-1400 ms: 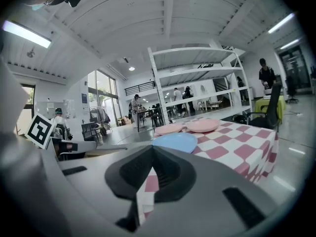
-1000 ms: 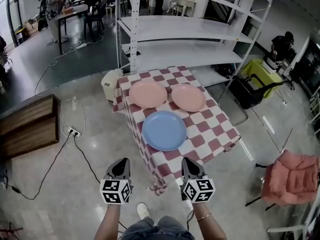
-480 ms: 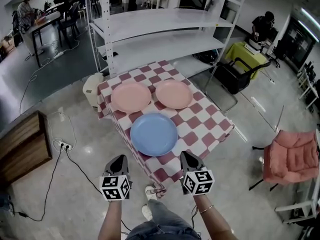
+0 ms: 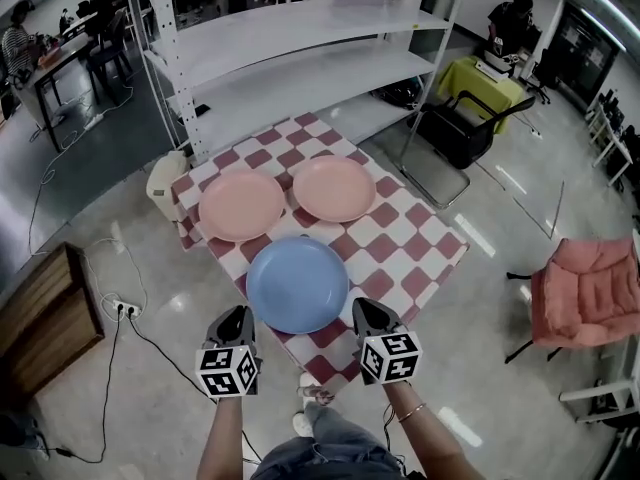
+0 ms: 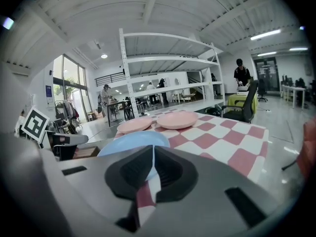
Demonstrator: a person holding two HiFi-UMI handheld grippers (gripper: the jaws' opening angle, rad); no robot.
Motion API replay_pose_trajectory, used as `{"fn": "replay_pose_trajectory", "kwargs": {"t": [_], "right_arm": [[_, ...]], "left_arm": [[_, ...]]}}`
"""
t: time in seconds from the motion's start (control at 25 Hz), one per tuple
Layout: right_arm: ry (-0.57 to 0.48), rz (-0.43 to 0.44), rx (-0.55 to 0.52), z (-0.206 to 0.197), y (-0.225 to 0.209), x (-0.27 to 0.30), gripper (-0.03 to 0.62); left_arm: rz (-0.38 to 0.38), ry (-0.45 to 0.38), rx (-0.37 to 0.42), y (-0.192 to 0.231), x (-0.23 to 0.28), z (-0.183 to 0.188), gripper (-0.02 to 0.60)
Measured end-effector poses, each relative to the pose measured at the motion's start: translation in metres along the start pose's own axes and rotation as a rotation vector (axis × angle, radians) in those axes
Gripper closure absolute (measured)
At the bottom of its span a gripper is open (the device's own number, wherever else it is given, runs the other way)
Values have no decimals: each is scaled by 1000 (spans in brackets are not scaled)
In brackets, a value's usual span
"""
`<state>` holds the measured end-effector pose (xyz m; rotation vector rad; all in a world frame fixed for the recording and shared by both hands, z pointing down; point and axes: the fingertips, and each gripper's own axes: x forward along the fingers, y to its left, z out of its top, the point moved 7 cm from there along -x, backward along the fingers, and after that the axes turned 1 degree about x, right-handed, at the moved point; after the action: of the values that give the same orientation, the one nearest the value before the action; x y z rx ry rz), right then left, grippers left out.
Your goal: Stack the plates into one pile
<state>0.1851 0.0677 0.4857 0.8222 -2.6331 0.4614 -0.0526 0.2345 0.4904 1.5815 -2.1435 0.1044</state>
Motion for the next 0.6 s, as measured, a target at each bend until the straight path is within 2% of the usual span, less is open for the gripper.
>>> {"fn": "replay_pose_trajectory", "kwargs": {"t": [0.32,0.44,0.6], "right_arm": [[94,5,30,-3,-17,42,577],[121,11,33,-3,-23,55,520],[154,4,29,-2,-31,69,505]], "left_arm": [[26,64,-12,9,47,0,509],[43,80,-14,13,58,1,505],[67,99,-20,20,71,1,495]]}}
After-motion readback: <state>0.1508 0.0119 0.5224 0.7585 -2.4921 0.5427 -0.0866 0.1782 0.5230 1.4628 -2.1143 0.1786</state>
